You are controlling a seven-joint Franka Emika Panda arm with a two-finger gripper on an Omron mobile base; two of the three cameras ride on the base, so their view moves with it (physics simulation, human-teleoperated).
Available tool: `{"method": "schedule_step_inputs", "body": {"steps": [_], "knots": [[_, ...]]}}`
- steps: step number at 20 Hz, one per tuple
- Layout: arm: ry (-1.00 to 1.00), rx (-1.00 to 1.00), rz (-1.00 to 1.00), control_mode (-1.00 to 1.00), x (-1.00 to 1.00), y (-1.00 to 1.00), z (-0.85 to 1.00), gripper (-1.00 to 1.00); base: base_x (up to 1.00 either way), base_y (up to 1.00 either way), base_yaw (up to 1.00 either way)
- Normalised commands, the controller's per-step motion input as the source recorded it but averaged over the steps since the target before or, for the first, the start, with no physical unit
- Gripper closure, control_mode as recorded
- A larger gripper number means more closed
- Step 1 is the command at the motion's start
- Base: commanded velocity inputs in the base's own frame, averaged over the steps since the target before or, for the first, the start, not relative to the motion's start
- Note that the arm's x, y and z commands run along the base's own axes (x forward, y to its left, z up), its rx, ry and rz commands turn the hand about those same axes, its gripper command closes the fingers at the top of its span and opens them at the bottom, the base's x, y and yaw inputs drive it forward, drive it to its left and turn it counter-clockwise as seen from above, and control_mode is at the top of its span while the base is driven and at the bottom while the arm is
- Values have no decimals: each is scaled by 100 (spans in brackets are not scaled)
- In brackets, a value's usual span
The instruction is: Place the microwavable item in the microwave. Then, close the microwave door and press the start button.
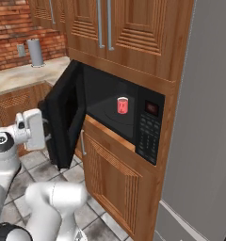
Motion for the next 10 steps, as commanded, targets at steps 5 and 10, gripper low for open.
{"method": "schedule_step_inputs", "body": {"steps": [5,10], "knots": [[0,8,4,-100,30,-100,14,-100,0,0,0],[0,7,4,-100,32,-100,16,-100,0,0,0]]}}
